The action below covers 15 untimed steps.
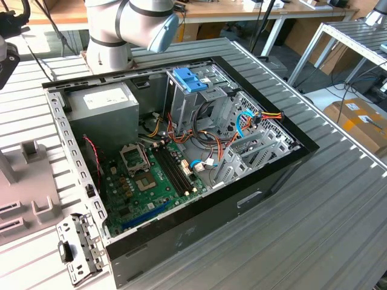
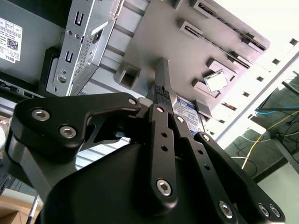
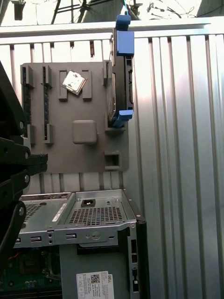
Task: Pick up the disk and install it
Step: 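Reach for the disk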
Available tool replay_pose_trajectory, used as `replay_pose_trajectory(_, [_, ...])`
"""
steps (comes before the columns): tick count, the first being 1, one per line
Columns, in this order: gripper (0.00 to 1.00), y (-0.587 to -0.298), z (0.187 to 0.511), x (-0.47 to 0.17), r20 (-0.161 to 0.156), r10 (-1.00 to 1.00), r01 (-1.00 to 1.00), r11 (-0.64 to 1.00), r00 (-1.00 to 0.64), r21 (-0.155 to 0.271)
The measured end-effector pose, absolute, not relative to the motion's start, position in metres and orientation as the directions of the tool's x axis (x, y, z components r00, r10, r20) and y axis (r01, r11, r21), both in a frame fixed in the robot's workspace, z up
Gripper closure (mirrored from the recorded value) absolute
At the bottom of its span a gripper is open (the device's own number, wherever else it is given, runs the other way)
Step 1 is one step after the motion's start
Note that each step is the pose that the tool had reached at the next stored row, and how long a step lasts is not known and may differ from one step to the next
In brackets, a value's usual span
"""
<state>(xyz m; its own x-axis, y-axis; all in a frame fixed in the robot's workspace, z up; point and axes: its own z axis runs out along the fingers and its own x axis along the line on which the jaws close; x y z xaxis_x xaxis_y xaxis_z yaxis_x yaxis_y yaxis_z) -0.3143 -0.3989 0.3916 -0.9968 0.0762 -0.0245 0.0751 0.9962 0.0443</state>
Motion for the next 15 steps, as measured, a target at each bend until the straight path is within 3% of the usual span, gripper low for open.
replay_pose_trajectory(15, [0.89, -0.3989, 0.3914, -0.32, -0.024, 0.076, 0.075, 0.996, -0.997, 0.044])
